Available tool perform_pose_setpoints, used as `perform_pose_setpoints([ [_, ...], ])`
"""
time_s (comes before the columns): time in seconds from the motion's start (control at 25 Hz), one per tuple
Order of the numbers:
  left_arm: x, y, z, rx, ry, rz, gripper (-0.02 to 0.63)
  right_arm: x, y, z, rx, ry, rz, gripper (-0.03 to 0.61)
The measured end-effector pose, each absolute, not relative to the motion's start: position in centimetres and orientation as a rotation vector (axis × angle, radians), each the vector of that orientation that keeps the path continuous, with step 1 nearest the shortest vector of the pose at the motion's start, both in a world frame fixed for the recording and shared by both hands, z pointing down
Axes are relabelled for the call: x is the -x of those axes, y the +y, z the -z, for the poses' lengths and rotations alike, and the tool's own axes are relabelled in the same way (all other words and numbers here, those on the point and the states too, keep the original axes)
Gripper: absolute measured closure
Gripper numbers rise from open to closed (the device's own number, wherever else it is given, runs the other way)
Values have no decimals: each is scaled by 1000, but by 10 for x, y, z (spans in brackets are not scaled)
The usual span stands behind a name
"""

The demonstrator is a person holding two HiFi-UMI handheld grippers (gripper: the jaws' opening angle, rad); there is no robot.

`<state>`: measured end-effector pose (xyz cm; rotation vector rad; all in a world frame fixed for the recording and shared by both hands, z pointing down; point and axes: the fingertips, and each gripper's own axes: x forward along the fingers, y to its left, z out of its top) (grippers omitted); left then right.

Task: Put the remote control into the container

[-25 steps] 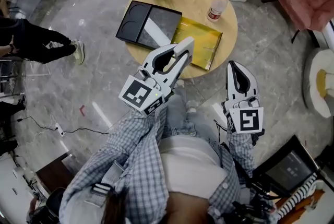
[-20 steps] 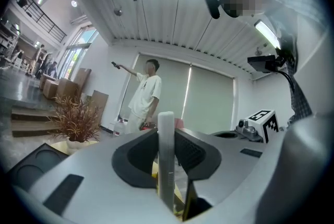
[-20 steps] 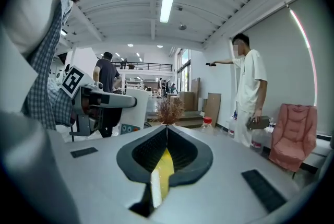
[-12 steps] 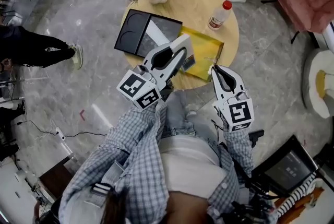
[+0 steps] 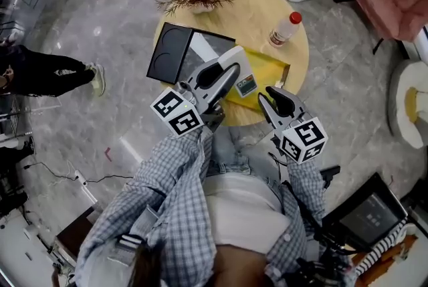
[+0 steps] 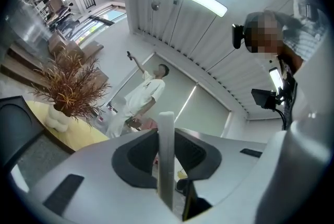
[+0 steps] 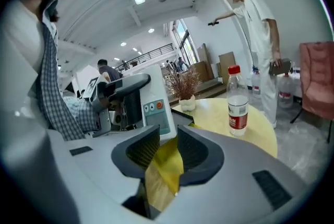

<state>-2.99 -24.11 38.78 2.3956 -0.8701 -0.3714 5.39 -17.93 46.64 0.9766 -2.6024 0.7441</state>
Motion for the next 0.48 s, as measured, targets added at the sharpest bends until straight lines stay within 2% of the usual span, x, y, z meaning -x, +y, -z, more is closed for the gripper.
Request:
perform_pose_setpoints([
  [0.2, 32, -244, -385, -2374, -809, 424, 518, -50, -184, -467, -979, -2648, -990, 443],
  [0.48, 37, -253, -394, -2253, -834, 539, 518, -59, -196, -476, -964, -2688, -1356, 414],
])
